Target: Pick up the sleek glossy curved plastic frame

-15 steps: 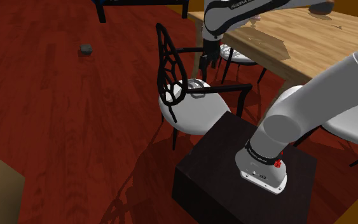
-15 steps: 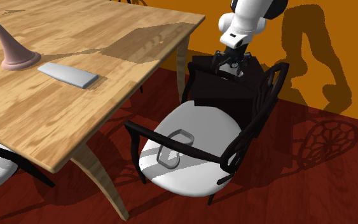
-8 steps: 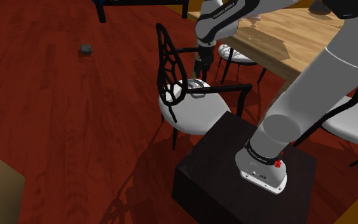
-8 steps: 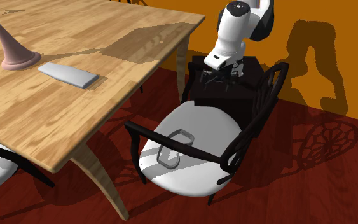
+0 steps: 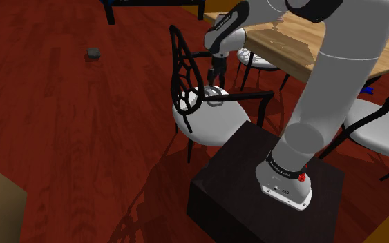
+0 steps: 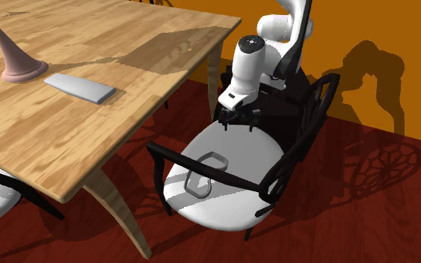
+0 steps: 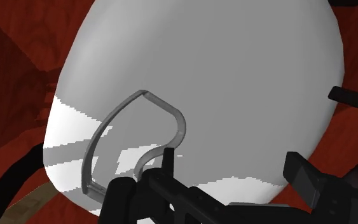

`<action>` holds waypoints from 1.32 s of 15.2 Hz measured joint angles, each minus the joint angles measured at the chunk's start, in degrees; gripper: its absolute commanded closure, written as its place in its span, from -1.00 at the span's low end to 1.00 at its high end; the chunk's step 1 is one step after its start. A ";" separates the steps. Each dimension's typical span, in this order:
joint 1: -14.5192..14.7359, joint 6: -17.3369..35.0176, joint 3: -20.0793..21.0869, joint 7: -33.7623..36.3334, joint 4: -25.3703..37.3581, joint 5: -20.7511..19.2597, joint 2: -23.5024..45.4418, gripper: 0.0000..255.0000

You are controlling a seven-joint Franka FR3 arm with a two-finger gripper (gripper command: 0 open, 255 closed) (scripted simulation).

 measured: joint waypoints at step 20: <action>-12.58 -4.23 5.72 -11.26 37.15 15.54 37.95 -1.00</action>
